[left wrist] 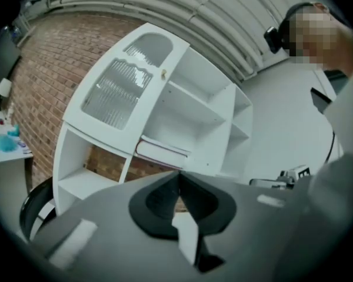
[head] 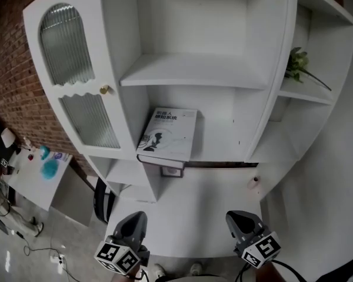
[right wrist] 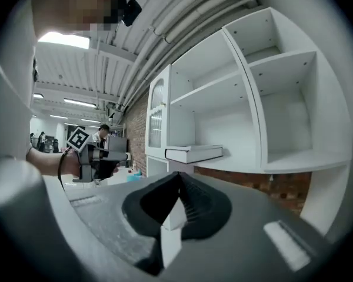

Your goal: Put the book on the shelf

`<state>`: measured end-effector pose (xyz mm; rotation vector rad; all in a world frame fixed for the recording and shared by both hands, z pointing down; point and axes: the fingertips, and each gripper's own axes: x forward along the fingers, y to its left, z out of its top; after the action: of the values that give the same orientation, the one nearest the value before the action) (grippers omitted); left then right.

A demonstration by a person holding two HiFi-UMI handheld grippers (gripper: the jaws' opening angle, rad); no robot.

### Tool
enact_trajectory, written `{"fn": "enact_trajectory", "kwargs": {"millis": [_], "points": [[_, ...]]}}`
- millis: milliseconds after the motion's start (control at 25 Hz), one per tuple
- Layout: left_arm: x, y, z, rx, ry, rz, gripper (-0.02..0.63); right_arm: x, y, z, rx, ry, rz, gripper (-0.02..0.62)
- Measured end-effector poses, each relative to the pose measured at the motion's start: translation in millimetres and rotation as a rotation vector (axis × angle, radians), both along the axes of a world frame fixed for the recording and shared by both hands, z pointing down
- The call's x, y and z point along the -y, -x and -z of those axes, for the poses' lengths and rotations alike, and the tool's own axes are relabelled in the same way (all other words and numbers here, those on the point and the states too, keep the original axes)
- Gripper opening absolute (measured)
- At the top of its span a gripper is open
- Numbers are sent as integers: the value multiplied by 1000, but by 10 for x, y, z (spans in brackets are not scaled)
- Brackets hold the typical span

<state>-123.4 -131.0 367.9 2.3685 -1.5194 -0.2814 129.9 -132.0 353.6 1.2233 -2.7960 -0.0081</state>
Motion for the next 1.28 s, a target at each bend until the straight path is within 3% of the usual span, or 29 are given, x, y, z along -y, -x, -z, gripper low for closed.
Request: {"fn": "enact_trajectory", "kwargs": {"millis": [200,400,600,840,1080,1280], "points": [[-468,-118,-463,57,43,60,8,-319,-299,-537,-14,76,-26,2],[-741,-113,-582,70,65,87,8,-529,-266,-756,-8,114,-27,2],[-1026,-65,-493,281,28,92,8,-744,-180,-692,28,85,-61,2],[-1297,137,-403,310,7,42,8,-1071,177,-506,19,35,-109,2],[-1655,471,-656,400,-31,-62,8,-1574,610,-648,-10,55,-166,2],[-1921,631,-723,386,-17,-126,8,-2003,853,-675,-37,58,-191,2]]}}
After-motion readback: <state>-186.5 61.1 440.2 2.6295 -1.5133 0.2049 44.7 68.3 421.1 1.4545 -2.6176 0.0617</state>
